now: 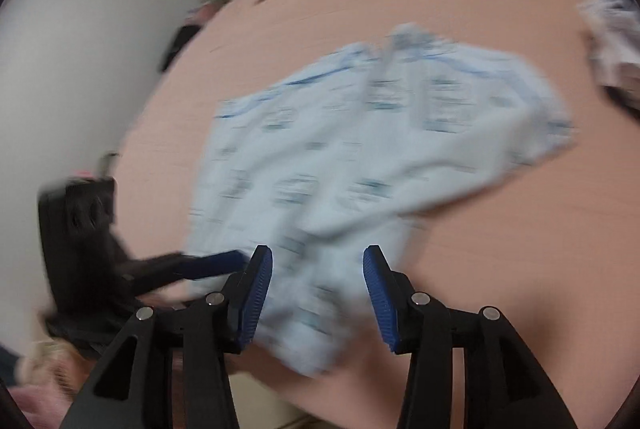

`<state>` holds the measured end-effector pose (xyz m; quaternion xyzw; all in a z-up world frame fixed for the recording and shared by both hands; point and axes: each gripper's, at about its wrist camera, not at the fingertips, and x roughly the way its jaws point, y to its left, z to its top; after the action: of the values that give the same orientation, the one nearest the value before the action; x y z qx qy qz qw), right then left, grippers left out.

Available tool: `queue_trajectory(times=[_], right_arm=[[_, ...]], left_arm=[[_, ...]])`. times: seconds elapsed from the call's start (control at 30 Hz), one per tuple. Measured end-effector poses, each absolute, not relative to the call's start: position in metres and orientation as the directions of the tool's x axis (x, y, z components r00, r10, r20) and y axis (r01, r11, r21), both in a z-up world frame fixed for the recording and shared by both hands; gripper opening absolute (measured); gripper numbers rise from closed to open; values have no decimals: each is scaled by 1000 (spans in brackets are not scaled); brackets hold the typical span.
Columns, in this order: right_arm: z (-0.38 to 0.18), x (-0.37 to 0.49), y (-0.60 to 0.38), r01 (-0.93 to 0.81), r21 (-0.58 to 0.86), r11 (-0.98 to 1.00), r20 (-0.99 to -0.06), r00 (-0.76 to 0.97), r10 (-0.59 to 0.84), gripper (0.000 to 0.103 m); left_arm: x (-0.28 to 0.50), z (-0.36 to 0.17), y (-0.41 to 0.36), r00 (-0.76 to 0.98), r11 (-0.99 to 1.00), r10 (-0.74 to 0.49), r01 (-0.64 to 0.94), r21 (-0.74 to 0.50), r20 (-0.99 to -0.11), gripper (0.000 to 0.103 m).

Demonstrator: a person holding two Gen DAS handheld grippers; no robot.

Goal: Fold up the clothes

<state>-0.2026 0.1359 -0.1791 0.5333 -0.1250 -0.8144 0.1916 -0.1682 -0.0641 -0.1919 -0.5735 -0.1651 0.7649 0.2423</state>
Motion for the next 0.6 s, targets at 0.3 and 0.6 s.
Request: queue_trajectory(times=[0.3,0.6], right_arm=[[-217,-187,156,84,428,-900,-854,-287,-433,47],[-221,-191,144,101,384,-918,-880,-263,-396,47]], left_arm=[[-167,-201,-50,-183,-820,572,-163,-549,-800,20],[-170,-212,-59,-157,-797,603,-100,-595,-782,21]])
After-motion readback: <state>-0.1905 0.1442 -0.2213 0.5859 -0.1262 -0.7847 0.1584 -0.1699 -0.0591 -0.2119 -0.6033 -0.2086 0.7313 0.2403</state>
